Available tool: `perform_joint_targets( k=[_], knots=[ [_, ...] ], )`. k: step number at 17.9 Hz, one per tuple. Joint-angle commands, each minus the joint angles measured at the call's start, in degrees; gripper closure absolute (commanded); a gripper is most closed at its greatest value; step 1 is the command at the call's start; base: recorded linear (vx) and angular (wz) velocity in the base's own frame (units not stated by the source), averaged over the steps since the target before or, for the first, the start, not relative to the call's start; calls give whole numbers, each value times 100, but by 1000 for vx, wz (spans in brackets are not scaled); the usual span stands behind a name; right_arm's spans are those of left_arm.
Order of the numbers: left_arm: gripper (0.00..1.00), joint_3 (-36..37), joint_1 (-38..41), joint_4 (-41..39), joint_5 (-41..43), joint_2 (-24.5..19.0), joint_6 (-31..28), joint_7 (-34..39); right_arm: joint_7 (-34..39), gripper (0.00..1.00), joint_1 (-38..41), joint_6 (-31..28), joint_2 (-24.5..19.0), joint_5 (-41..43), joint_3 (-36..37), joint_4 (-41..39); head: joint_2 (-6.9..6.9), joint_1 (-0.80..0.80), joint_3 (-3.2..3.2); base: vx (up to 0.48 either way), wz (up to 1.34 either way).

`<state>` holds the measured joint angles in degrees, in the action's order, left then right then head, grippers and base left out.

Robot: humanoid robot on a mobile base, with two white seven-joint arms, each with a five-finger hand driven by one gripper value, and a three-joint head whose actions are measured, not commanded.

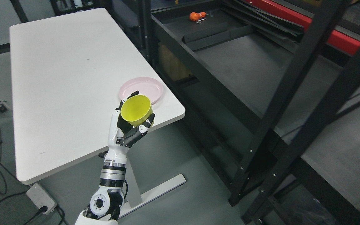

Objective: Place yellow IKEA cup on middle right shelf
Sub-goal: 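Turn toward the dark shelving while holding the cup in the left hand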

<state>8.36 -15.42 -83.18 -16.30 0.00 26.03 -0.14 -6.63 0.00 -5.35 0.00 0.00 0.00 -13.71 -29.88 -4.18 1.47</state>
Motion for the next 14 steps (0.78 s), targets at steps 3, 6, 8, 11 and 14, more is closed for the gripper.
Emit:
perform_joint_targets(
  k=[3,6,8,11,14],
  knots=[
    [99,526,83,-427,-4,-100,34,-4,-5,1,79,-1,100,141,-97,0,0,0,0,-210,-743],
    [99,904,215,-559,-4,-100,235,-4,-5,1,79,-1,100,141,-97,0,0,0,0,-190,-779],
    [99,1009,206,-577,-4,-100,341,-4,-5,1,79,-1,100,141,-97,0,0,0,0,-179,-914],
    [99,1290,197,-568,-4,-100,490,5,-5,1,79,-1,100,141,-97,0,0,0,0,-151,-885],
    [99,1326,162,-568,-4,-100,508,5,-5,1,79,-1,100,141,-97,0,0,0,0,-106,-862]
  ],
)
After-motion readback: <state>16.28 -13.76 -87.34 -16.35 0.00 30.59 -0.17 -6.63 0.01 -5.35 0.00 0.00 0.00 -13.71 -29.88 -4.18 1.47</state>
